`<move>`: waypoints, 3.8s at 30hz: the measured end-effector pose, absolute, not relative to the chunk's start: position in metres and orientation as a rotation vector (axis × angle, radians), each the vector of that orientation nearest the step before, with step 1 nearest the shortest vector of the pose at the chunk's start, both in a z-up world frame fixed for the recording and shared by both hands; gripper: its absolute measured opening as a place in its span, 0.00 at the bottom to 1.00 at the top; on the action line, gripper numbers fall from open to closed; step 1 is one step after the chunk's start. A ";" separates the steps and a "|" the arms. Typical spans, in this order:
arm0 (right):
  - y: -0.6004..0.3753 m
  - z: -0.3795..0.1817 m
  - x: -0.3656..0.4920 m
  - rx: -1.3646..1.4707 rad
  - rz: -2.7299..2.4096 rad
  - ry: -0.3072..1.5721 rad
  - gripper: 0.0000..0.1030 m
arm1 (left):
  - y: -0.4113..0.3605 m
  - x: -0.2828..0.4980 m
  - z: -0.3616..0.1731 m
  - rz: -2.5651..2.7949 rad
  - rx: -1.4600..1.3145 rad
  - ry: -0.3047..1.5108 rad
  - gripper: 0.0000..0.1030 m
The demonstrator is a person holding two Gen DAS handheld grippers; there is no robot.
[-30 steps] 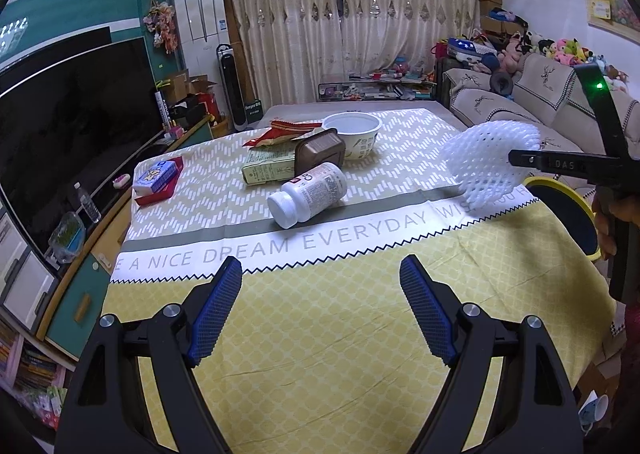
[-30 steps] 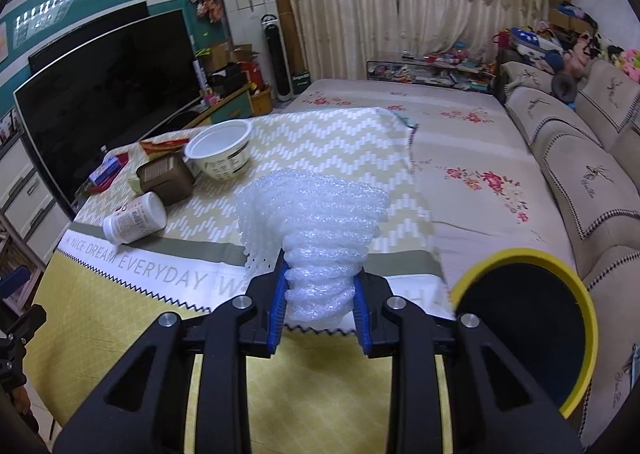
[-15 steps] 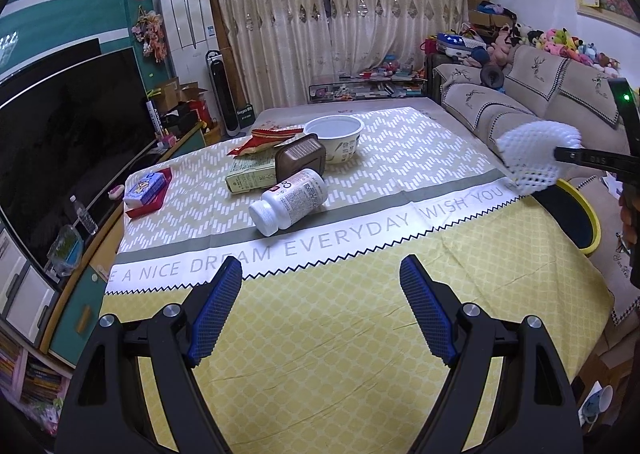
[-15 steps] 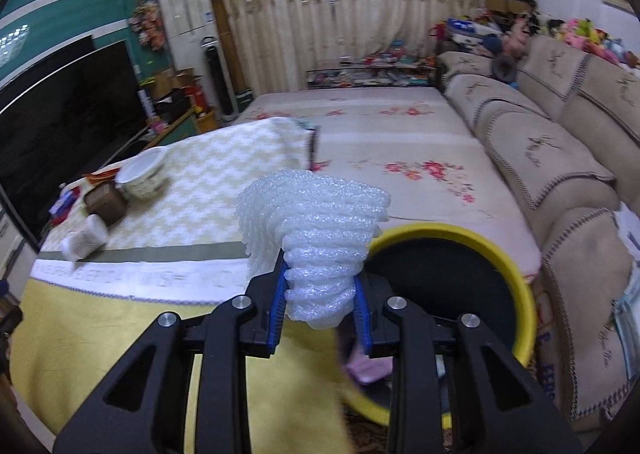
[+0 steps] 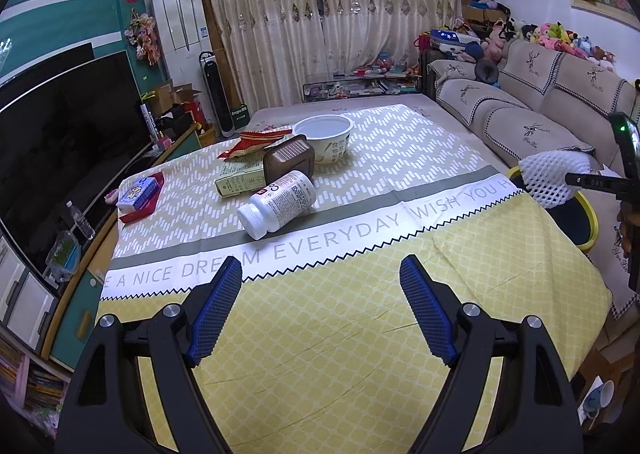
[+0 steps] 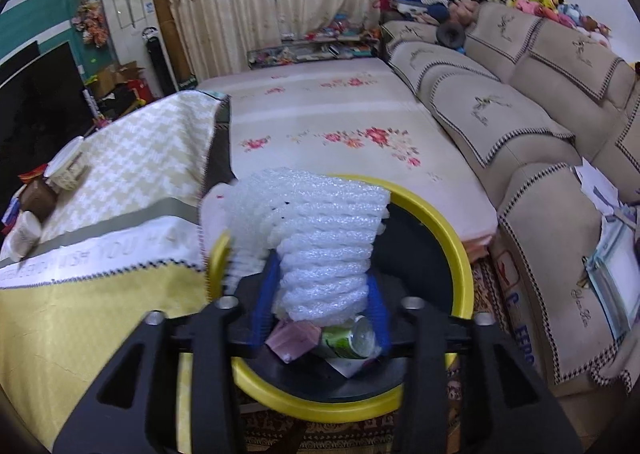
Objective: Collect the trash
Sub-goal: 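Carry the foam net over the bin and open the right gripper, then grasp the white pill bottle with the left gripper and lift it, then carry the pill bottle over the bin and open the left gripper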
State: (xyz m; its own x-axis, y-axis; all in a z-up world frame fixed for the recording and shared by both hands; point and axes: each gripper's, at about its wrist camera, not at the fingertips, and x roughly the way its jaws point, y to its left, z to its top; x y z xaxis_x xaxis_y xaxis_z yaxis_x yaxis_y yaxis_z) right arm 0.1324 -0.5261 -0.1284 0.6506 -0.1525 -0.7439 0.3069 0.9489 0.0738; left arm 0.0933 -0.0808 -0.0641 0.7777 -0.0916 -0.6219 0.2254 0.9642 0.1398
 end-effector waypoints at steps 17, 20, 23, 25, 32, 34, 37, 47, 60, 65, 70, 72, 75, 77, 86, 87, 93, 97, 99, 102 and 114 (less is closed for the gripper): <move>-0.526 -0.121 0.127 0.199 -0.309 0.788 0.57 | -0.077 0.106 -0.074 -0.166 0.223 0.688 0.78; -0.523 -0.121 0.127 0.199 -0.298 0.787 0.58 | -0.073 0.117 -0.076 -0.166 0.247 0.693 0.78; -0.518 -0.122 0.129 0.199 -0.287 0.790 0.58 | -0.064 0.136 -0.080 -0.170 0.251 0.712 0.78; -0.515 -0.122 0.130 0.196 -0.283 0.791 0.59 | -0.059 0.148 -0.082 -0.175 0.248 0.721 0.78; -0.505 -0.119 0.135 0.187 -0.263 0.789 0.61 | -0.046 0.202 -0.094 -0.181 0.259 0.744 0.78; -0.502 -0.119 0.137 0.182 -0.257 0.793 0.61 | -0.042 0.218 -0.100 -0.175 0.241 0.770 0.78; -0.498 -0.121 0.141 0.175 -0.248 0.800 0.61 | -0.040 0.235 -0.108 -0.178 0.232 0.794 0.78; -0.496 -0.123 0.144 0.173 -0.236 0.810 0.61 | -0.042 0.273 -0.129 -0.206 0.236 0.832 0.78; -0.492 -0.125 0.145 0.178 -0.215 0.816 0.61 | -0.057 0.284 -0.141 -0.238 0.245 0.876 0.50; -0.494 -0.125 0.143 0.186 -0.209 0.814 0.61 | -0.064 0.271 -0.138 -0.256 0.252 0.866 0.50; -0.497 -0.125 0.139 0.189 -0.212 0.814 0.61 | -0.072 0.247 -0.128 -0.263 0.234 0.857 0.50; -0.497 -0.126 0.138 0.186 -0.212 0.814 0.61 | -0.078 0.238 -0.124 -0.259 0.246 0.847 0.50; -0.498 -0.125 0.132 0.176 -0.205 0.817 0.61 | -0.093 0.221 -0.116 -0.273 0.260 0.826 0.50; -0.500 -0.124 0.126 0.170 -0.206 0.814 0.61 | -0.105 0.212 -0.109 -0.294 0.253 0.814 0.50; -0.532 -0.118 0.088 0.206 -0.257 0.772 0.61 | -0.188 0.187 -0.091 -0.452 0.306 0.783 0.50; -0.537 -0.116 0.082 0.210 -0.272 0.762 0.61 | -0.199 0.185 -0.090 -0.471 0.315 0.781 0.50; -0.565 -0.110 0.055 0.218 -0.370 0.722 0.62 | -0.268 0.182 -0.088 -0.594 0.359 0.783 0.50; -0.582 -0.109 0.042 0.242 -0.405 0.704 0.64 | -0.310 0.181 -0.091 -0.657 0.389 0.780 0.50; -0.588 -0.110 0.038 0.254 -0.414 0.700 0.64 | -0.336 0.183 -0.094 -0.696 0.401 0.796 0.50; -0.596 -0.114 0.033 0.272 -0.420 0.701 0.64 | -0.365 0.187 -0.102 -0.738 0.410 0.824 0.50; -0.600 -0.118 0.034 0.298 -0.417 0.699 0.67 | -0.431 0.214 -0.121 -0.761 0.434 0.822 0.62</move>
